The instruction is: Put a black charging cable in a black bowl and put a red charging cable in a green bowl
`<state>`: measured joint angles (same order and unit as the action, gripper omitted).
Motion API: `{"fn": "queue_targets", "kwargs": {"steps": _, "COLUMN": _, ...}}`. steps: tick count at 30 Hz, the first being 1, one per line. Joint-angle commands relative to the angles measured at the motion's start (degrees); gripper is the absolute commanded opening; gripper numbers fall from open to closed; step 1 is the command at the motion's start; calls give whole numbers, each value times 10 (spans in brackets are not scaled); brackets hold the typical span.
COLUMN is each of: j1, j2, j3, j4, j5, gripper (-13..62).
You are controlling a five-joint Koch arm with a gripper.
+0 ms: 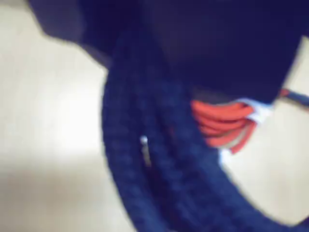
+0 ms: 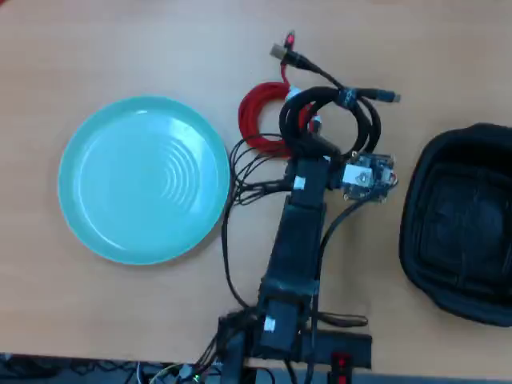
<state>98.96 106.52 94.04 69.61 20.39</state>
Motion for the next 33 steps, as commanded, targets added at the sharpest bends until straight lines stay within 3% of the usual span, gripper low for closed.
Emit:
{"fn": "queue_targets", "kwargs": {"steps": 1, "j1": 4, "j2": 70, "j3": -11, "j4": -110, "j5": 0, "gripper": -59}}
{"fn": "queue_targets", "kwargs": {"steps": 12, "j1": 92, "j2": 183, "j3": 243, "j4": -481, "j5": -54, "gripper": -60}}
{"fn": "queue_targets", "kwargs": {"steps": 18, "j1": 125, "j2": 185, "j3": 225, "j4": -518, "j5": -146, "gripper": -60}}
{"fn": "queue_targets", "kwargs": {"steps": 33, "j1": 298, "j2": 171, "j3": 83, "j4": -476, "j5": -154, "gripper": -60}}
